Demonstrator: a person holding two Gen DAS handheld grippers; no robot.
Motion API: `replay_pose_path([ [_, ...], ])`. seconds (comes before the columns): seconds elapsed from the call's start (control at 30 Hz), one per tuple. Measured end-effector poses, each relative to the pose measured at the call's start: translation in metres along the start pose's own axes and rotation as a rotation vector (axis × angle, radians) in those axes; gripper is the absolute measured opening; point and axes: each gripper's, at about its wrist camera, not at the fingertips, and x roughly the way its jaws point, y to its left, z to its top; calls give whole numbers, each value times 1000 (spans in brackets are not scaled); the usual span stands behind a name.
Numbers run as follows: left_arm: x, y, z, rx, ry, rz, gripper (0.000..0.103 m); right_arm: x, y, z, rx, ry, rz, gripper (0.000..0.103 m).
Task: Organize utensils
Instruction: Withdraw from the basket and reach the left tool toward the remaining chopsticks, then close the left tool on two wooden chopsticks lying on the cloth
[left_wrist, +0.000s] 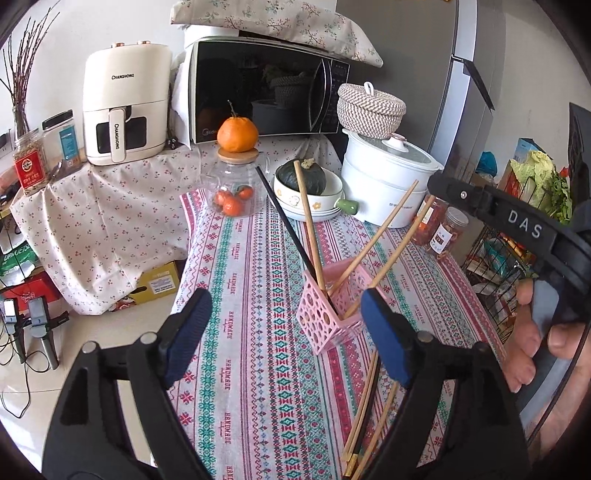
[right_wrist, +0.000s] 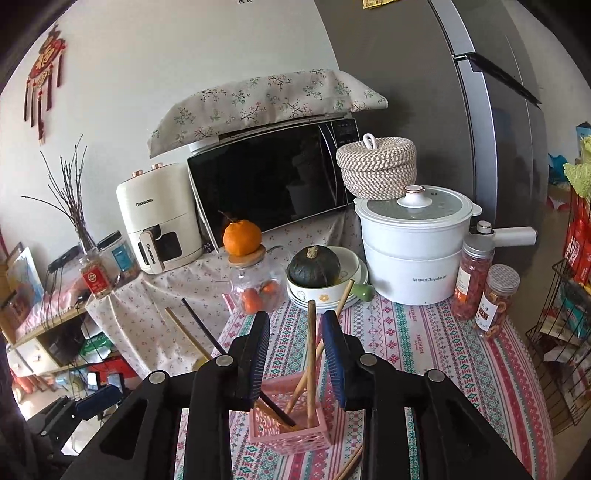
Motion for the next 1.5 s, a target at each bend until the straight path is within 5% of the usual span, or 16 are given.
replay_pose_path([
  [0.37, 11, -8, -26, 56, 156, -8, 88, -35, -32, -3, 28, 73, -32, 72],
  [0.6, 25, -18, -46, 135, 256, 34, 90, -29, -50, -33, -5, 279, -170, 77],
  [1.1, 76, -47, -74, 135, 469, -7, 90, -2, -73, -95, -74, 572, -227, 82],
  [1.2, 87, -52, -72, 92, 476, -63, 77, -1, -82, -98, -56, 589, -234, 82],
  [1.27, 98, -56, -73, 61, 503, -122, 42, -1, -87, -99, -49, 594, -241, 82],
  [1.33, 110, -59, -75, 23, 536, -173, 21, -1, -91, -100, -48, 598, -248, 82],
  [1.5, 122, -74, -76, 13, 530, -224, 10, -3, -99, -102, -49, 605, -254, 82],
])
